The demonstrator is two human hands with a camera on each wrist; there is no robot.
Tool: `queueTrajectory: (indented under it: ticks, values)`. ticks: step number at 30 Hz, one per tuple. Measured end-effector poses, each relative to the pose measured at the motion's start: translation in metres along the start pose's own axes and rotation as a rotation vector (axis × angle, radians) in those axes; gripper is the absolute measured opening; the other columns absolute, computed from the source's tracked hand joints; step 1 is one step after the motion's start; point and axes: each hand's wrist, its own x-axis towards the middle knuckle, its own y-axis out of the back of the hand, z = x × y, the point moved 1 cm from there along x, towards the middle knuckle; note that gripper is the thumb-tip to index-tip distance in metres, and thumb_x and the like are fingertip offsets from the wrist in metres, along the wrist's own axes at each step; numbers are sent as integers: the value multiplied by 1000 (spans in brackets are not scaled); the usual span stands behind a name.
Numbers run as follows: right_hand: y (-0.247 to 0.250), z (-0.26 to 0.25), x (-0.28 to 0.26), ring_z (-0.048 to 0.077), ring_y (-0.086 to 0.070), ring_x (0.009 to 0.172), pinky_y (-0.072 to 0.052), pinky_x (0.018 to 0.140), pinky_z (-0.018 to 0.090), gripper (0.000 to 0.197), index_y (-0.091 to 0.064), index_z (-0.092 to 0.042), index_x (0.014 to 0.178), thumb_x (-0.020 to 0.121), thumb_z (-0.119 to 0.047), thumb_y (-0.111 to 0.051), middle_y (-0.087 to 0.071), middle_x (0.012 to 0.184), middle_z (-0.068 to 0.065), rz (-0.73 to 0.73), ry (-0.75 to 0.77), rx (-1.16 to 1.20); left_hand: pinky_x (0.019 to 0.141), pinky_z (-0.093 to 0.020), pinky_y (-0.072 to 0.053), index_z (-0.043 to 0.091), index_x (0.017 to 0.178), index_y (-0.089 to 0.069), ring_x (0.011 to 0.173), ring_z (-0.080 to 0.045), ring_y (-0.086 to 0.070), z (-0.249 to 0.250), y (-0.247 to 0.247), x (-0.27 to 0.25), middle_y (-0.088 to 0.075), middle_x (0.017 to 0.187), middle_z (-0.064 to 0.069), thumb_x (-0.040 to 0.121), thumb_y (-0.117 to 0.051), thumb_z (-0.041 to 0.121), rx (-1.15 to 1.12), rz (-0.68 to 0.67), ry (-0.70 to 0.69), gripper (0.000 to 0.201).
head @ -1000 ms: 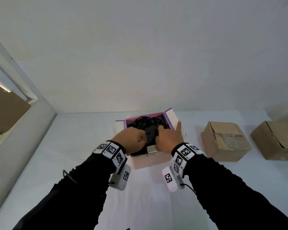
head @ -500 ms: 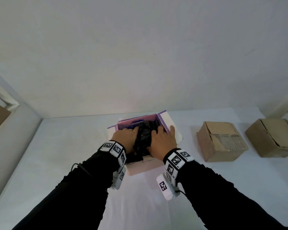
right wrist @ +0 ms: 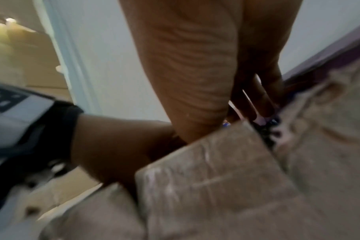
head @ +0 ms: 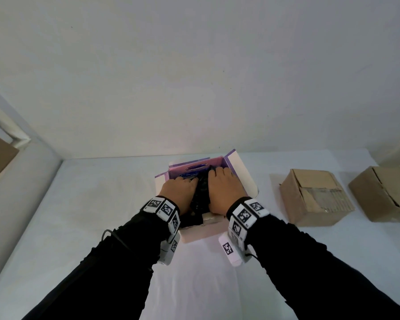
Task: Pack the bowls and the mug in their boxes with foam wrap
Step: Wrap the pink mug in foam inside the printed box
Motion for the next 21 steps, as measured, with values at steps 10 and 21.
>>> queueTrajectory:
  ticks: [10,21]
  values:
    - [-3,8,25,25,-63,98,-52,80,31,43,-58,-8,116,83,-34,-62,-65,112,9,-347,19,158,85,-42,-37,20,93,-68,100,-32,-49,-14,13,-4,-58,101,-7,60,-73,34,197,152,4,36]
    - [-9,13,33,26,-58,109,-51,86,38,63,-48,-18,127,77,-51,-67,-60,123,6,-291,90,52,86,-41,-33,21,70,-63,84,-22,-57,-13,17,-29,-64,68,6,70,-68,28,144,269,-55,8]
